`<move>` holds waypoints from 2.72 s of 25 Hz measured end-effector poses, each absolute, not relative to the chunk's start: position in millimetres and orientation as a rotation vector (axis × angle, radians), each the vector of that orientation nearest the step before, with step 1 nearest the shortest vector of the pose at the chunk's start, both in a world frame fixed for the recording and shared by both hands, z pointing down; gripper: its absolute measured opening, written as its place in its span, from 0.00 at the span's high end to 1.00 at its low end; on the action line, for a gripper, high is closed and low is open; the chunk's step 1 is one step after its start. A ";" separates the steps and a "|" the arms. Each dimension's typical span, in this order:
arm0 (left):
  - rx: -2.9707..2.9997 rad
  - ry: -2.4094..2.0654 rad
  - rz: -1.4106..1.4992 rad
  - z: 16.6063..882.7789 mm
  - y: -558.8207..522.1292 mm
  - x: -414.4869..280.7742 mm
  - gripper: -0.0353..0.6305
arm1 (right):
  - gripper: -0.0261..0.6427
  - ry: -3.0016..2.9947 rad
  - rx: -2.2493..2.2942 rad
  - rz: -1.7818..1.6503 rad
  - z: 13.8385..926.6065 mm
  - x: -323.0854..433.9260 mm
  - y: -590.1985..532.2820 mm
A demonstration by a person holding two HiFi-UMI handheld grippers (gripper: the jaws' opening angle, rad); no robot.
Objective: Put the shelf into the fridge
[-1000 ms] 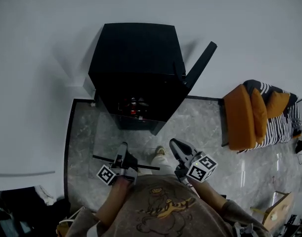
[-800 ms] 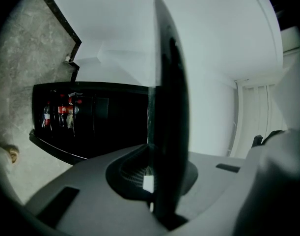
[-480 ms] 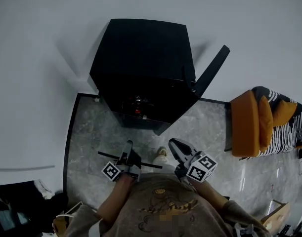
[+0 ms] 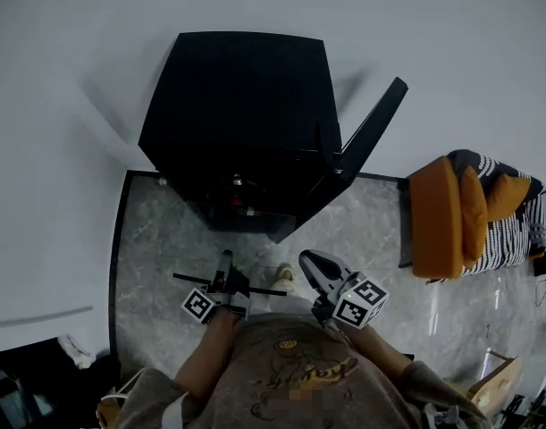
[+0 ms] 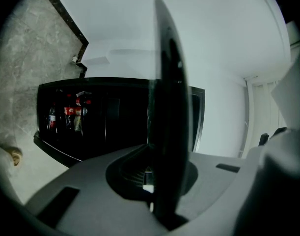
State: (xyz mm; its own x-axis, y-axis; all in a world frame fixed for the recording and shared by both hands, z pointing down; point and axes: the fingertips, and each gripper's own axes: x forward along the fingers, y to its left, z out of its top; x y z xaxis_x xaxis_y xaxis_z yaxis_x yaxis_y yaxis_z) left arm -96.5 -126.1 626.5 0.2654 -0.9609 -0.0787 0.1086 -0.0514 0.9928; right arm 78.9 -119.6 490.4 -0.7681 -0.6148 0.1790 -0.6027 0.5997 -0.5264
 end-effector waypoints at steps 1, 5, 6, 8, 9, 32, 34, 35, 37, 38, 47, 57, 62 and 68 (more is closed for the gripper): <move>1.297 -0.904 -1.094 629.3 -128.3 -95.7 0.92 | 0.93 2.789 -1.066 -0.911 490.8 79.8 -119.9; 1.277 -0.919 -1.085 642.1 -137.3 -95.5 0.92 | 0.93 2.786 -1.072 -0.919 491.6 81.9 -120.9; 1.273 -0.923 -1.086 644.8 -139.7 -95.9 0.92 | 0.93 2.784 -1.077 -0.921 491.4 82.7 -121.1; 1.265 -0.929 -1.090 649.6 -144.8 -96.9 0.92 | 0.93 2.778 -1.089 -0.924 490.8 84.8 -121.4; 1.263 -0.932 -1.091 651.6 -147.6 -97.4 0.92 | 0.93 2.776 -1.093 -0.926 490.5 85.7 -121.5; 1.251 -0.999 -1.043 703.1 -201.4 -93.6 0.92 | 0.93 2.814 -1.155 -0.912 499.4 101.3 -122.3; 1.250 -0.996 -1.048 705.3 -207.0 -92.4 0.92 | 0.93 2.815 -1.162 -0.911 499.2 101.0 -123.4; 1.249 -0.996 -1.050 707.0 -209.7 -92.2 0.92 | 0.93 2.815 -1.166 -0.912 499.9 100.8 -123.6; 1.250 -1.003 -1.054 711.3 -214.9 -93.2 0.92 | 0.93 2.817 -1.169 -0.915 502.1 100.2 -123.2; 1.247 -1.009 -1.058 713.6 -217.3 -94.4 0.92 | 0.93 2.819 -1.167 -0.917 503.2 99.7 -122.7; 1.221 -1.027 -1.071 729.9 -236.9 -93.8 0.92 | 0.93 2.825 -1.193 -0.936 510.5 99.1 -114.2; 1.239 -1.028 -1.074 740.3 -255.7 -93.2 0.92 | 0.93 2.826 -1.211 -0.928 510.5 91.7 -113.0; 1.237 -1.040 -1.085 742.5 -265.2 -91.5 0.92 | 0.93 2.821 -1.224 -0.936 512.2 92.7 -110.4; 1.252 -1.046 -1.095 747.7 -272.9 -93.4 0.92 | 0.93 2.815 -1.235 -0.940 513.3 93.7 -110.6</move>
State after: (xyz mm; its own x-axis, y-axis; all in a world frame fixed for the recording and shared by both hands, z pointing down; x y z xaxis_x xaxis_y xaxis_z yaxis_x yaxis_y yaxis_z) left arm -93.4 -272.9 747.7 0.1778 -0.9841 0.0000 0.0448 0.0081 0.9990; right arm 93.7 -110.6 513.3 -0.7027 -0.6505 0.2884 -0.6933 0.5346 -0.4833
